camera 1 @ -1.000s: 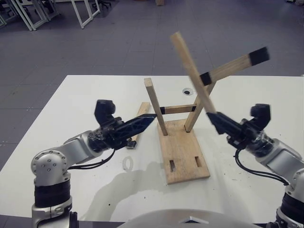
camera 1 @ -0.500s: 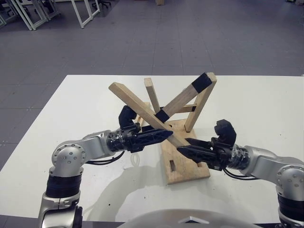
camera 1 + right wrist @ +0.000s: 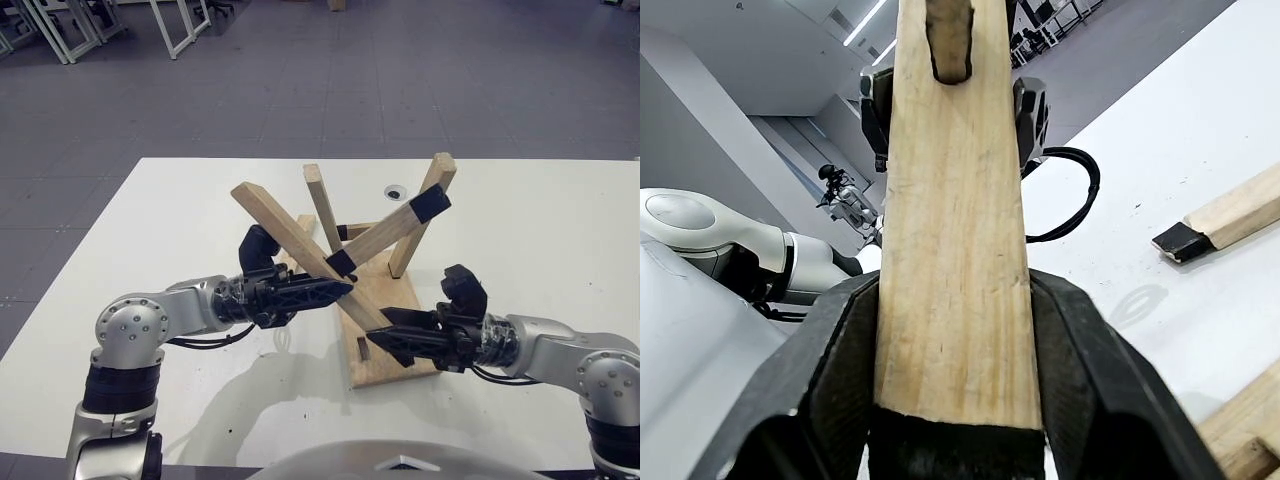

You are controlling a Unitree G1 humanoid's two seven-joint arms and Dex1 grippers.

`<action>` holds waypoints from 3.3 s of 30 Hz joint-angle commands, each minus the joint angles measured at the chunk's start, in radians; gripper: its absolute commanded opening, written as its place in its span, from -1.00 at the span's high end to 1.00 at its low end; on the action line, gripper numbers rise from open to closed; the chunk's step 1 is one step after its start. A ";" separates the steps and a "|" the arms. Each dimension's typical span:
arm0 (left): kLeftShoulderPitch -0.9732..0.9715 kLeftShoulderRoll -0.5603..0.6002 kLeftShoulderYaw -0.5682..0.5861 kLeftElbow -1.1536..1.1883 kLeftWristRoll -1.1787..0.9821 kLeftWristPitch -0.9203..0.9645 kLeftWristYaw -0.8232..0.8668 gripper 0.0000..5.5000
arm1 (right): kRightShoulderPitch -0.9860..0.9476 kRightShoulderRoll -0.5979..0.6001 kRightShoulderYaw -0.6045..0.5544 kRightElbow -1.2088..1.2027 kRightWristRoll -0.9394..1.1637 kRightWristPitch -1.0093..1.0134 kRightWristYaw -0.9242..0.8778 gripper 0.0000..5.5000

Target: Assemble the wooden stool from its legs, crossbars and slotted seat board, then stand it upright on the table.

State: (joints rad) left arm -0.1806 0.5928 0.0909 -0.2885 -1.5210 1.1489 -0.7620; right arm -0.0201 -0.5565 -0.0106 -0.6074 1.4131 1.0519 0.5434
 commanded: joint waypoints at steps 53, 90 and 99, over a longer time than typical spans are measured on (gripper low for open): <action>0.110 0.120 -0.281 -0.012 1.025 -0.722 -0.351 0.26 | 0.206 -0.184 0.086 0.146 -0.912 -0.288 0.090 -0.93; 0.062 0.184 -0.558 0.388 1.261 -1.130 -0.449 0.26 | -0.033 -0.197 0.182 0.363 -1.073 -0.802 0.539 -0.93; 0.038 0.174 -0.565 0.399 1.264 -1.137 -0.447 0.26 | -0.077 -0.054 0.295 0.475 -1.169 -0.820 0.471 -0.93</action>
State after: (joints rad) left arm -0.2257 0.7346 -0.3791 -0.0104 -0.4023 -0.1170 -1.1729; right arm -0.0744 -0.6251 0.2680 -0.1784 0.2751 0.2491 1.0300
